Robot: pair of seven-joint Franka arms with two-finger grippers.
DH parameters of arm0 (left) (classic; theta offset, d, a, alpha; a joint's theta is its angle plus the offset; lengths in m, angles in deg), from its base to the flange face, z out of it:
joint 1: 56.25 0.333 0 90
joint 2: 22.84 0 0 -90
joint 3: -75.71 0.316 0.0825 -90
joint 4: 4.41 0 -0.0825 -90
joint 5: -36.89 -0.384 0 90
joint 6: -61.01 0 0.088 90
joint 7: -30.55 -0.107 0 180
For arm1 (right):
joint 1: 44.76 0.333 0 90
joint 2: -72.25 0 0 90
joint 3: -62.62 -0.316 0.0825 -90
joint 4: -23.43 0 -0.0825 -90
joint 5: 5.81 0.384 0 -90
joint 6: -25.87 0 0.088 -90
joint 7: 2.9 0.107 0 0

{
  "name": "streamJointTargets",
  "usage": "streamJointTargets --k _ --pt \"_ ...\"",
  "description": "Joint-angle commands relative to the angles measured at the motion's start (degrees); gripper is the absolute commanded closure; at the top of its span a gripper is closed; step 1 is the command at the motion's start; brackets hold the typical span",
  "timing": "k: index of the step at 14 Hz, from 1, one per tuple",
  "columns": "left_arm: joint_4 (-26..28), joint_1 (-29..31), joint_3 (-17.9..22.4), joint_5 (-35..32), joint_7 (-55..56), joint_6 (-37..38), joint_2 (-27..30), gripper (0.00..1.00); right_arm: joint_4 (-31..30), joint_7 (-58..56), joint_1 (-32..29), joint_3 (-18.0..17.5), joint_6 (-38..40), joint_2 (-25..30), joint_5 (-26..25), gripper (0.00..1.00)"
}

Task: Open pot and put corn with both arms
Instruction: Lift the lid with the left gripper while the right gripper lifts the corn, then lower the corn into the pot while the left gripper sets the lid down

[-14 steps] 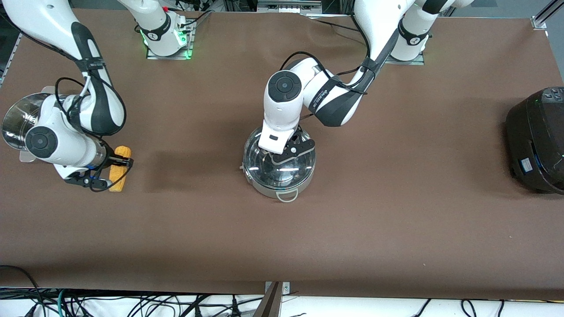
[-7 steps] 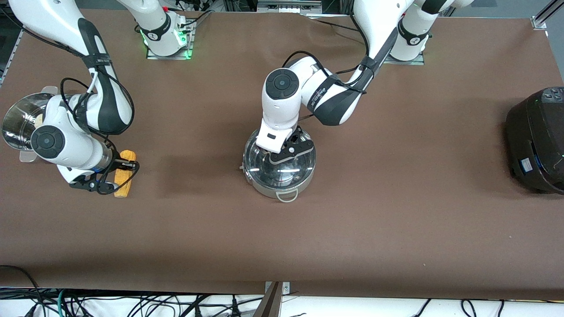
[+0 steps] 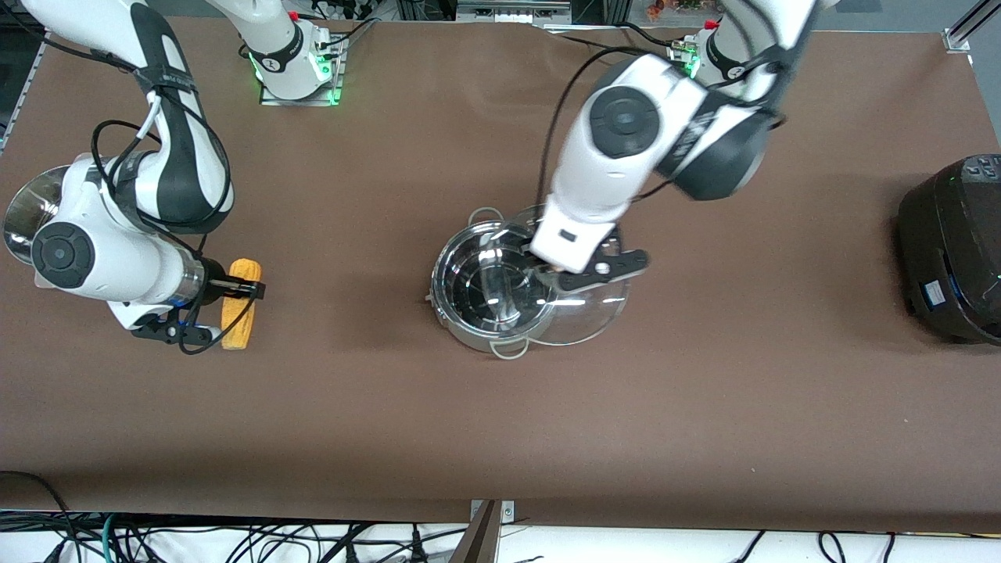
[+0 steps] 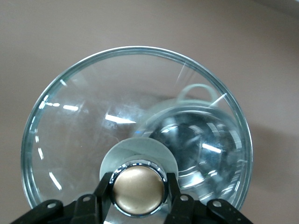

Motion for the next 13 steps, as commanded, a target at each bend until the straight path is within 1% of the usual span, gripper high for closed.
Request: streamJointTargets --k 1,3,4,5,7,8,10,12,13 --pt "18.6 6.5 -0.5 2.6 -13.7 0.5 15.0 1.00 5.0 3.5 2.1 -3.4 3.6 -1.0 0.8 0.84" --pt "27.1 10.7 -0.3 2.5 -24.5 0.6 21.2 1.00 6.7 10.0 2.5 -8.1 3.5 -1.1 0.8 0.84" --pt "30.5 12.5 0.5 2.6 -28.1 0.6 23.0 1.00 7.2 12.9 2.5 -10.8 3.1 -1.1 0.8 0.84" --pt "33.9 13.6 2.6 2.7 -31.4 -0.1 24.4 1.00 7.7 15.1 2.5 -13.1 2.6 -1.4 1.5 0.84" --pt "39.5 15.6 5.2 2.7 -39.7 -4.0 25.2 1.00 9.5 17.2 2.9 -16.4 -1.4 -3.3 5.4 0.84" --pt "43.1 16.2 6.3 2.7 -45.0 -7.7 25.2 1.00 10.6 19.2 3.5 -16.9 -3.3 -4.9 7.6 0.84" --pt "51.4 16.7 8.5 2.7 -50.7 -19.2 24.5 1.00 12.4 22.6 6.1 -17.0 -8.0 -8.2 9.4 0.84" --pt "58.7 17.1 8.5 2.7 -52.0 -31.1 23.2 1.00 13.9 27.3 8.9 -17.3 -13.4 -10.9 9.4 0.84" --pt "61.2 17.1 8.5 2.7 -52.0 -36.0 21.5 1.00 14.4 30.7 11.0 -17.6 -16.9 -12.2 9.4 0.84"
